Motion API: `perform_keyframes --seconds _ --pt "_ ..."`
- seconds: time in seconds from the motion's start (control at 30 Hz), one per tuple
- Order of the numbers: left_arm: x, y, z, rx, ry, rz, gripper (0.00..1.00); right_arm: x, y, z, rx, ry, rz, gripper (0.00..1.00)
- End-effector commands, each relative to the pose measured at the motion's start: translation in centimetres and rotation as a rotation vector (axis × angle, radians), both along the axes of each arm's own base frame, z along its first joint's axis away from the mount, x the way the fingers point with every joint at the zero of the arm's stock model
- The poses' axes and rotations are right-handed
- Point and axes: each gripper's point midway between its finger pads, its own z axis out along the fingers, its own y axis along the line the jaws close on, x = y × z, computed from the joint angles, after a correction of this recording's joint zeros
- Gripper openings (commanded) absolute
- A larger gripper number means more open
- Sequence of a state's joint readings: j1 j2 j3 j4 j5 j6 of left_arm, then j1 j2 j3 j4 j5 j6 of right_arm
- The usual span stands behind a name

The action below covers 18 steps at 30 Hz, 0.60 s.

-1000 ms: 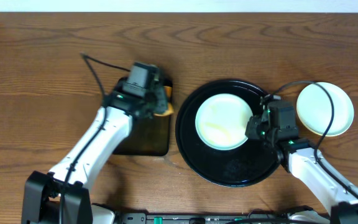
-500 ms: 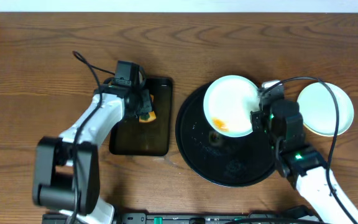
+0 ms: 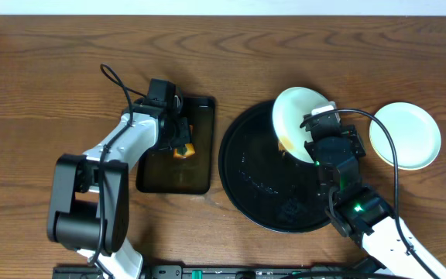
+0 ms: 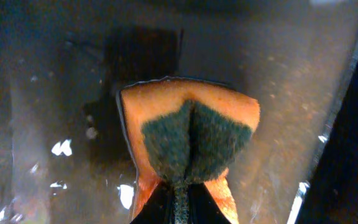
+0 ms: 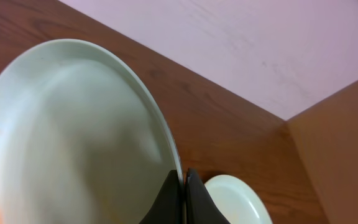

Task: Clean dirty plates on tray and stack at the side

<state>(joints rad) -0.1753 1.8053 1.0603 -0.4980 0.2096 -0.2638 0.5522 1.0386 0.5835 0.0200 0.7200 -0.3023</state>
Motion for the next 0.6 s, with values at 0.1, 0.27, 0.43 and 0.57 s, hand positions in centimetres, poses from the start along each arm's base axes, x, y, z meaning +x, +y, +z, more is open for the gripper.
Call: perform_keyframes --seconds 0.1,0.27,0.43,0.57 --pt "2.0 -0.5 7.1 -0.042 -0.203 -0.016 0.08 0.3 -0.6 3.1 -0.046 -0.089 -0.041 0.01" --pt "1.7 -0.4 6.8 -0.037 -0.199 -0.014 0.08 0.6 -0.4 4.3 -0.04 -0.136 -0.039 0.01" --pt "-0.3 -0.1 2.5 -0.016 -0.074 -0.014 0.08 0.3 -0.6 2.3 -0.047 -0.066 -0.048 0.01" --pt "-1.6 0.2 -0.9 0.001 0.031 -0.013 0.08 0.2 -0.7 -0.1 -0.049 0.012 -0.067 0.01"
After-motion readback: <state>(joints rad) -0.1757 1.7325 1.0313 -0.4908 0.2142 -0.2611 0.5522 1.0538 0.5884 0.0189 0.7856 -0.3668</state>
